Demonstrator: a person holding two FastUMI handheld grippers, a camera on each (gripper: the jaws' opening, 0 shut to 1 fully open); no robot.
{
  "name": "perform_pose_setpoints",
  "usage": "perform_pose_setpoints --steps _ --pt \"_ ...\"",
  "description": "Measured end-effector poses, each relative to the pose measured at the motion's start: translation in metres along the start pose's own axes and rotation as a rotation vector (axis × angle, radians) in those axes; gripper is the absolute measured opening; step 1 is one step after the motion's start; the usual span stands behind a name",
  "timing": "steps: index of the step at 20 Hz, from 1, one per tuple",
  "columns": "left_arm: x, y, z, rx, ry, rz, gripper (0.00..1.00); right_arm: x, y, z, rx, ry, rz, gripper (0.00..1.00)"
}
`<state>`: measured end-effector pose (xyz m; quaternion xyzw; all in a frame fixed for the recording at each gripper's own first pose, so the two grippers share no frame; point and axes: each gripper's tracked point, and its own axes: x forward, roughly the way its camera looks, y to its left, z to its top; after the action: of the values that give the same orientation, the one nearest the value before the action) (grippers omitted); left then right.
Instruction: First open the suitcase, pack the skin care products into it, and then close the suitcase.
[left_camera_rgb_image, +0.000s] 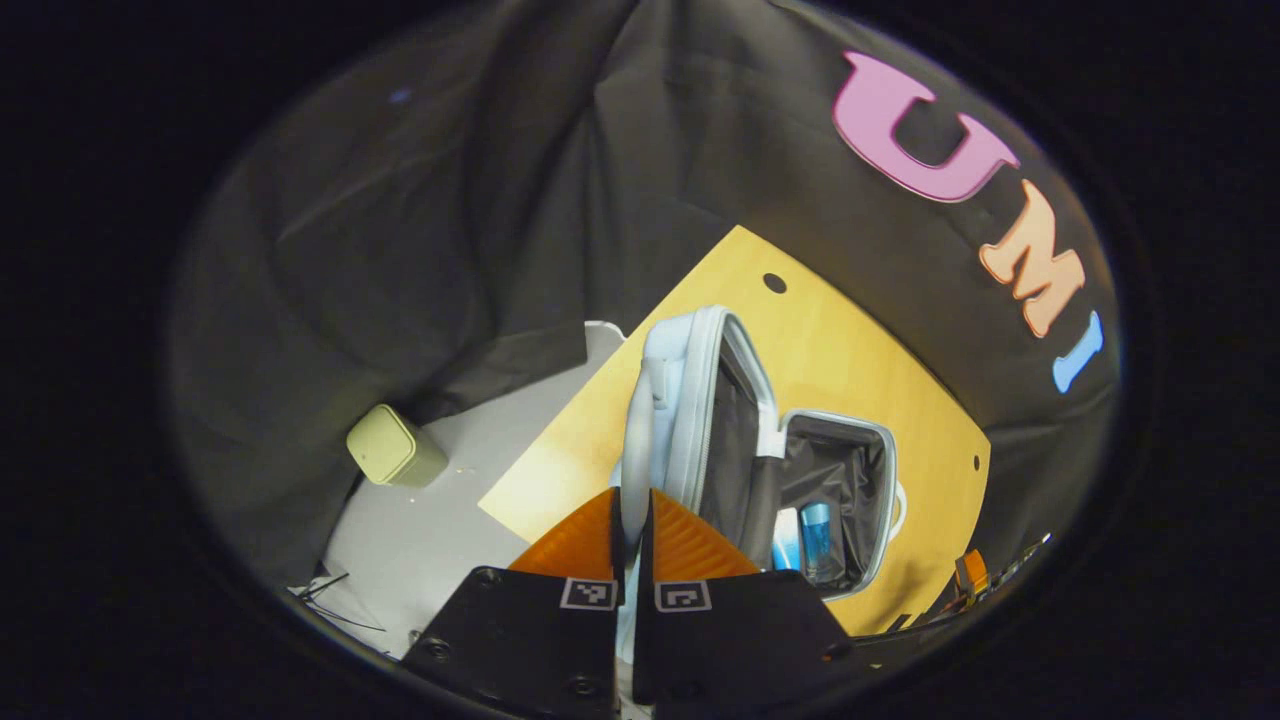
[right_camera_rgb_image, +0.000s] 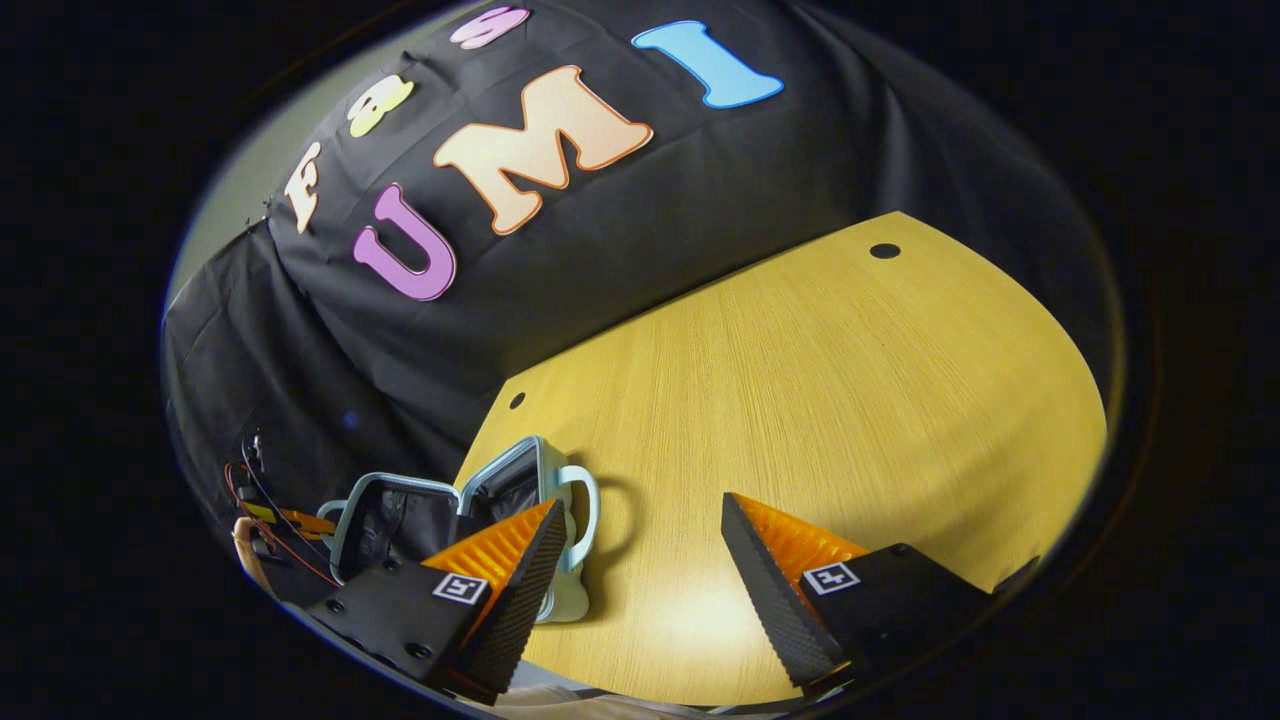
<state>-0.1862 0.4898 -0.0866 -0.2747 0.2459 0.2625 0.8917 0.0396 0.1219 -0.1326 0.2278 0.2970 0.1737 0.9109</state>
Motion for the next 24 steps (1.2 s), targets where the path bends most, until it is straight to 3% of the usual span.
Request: perform_pose_setpoints --steps 4,5,6,11,12,13,14,15,18,19,20,24 --pt "-0.030 -0.060 -0.008 0.095 -0.027 -0.019 0.00 -0.010 -0.014 0.003 -0.039 0.012 0.021 0.98" --pt "-0.037 -0.075 -0.010 0.108 -0.041 -0.028 0.00 -0.013 -0.018 0.005 -0.052 0.016 0.029 0.94" --pt "-0.041 -0.092 -0.013 0.127 -0.045 -0.044 0.00 -0.017 -0.021 0.007 -0.064 0.019 0.036 0.98" --pt "-0.053 -0.178 -0.029 0.192 -0.079 -0.143 0.00 -0.024 -0.034 0.015 -0.094 0.035 0.068 0.98" --pt "-0.052 -0.194 -0.032 0.182 -0.078 -0.169 0.00 -0.025 -0.036 0.017 -0.097 0.037 0.075 0.94" --pt "-0.049 -0.210 -0.036 0.177 -0.074 -0.200 0.00 -0.026 -0.038 0.019 -0.103 0.038 0.083 0.98" --pt "-0.045 -0.223 -0.040 0.171 -0.069 -0.225 0.00 -0.027 -0.038 0.020 -0.112 0.037 0.086 0.94" --pt "-0.041 -0.238 -0.043 0.172 -0.062 -0.249 0.00 -0.029 -0.040 0.023 -0.119 0.034 0.087 0.98" --pt "-0.027 -0.274 -0.056 0.178 -0.042 -0.317 0.00 -0.032 -0.041 0.031 -0.104 0.019 0.090 0.98" --pt "-0.020 -0.286 -0.060 0.189 -0.035 -0.340 0.00 -0.034 -0.039 0.032 -0.100 0.014 0.091 0.94" --pt "-0.013 -0.296 -0.066 0.200 -0.027 -0.355 0.00 -0.036 -0.037 0.033 -0.106 0.011 0.090 0.98" --pt "0.021 -0.340 -0.090 0.247 0.027 -0.404 0.00 -0.042 -0.032 0.036 -0.143 -0.002 0.072 0.98"
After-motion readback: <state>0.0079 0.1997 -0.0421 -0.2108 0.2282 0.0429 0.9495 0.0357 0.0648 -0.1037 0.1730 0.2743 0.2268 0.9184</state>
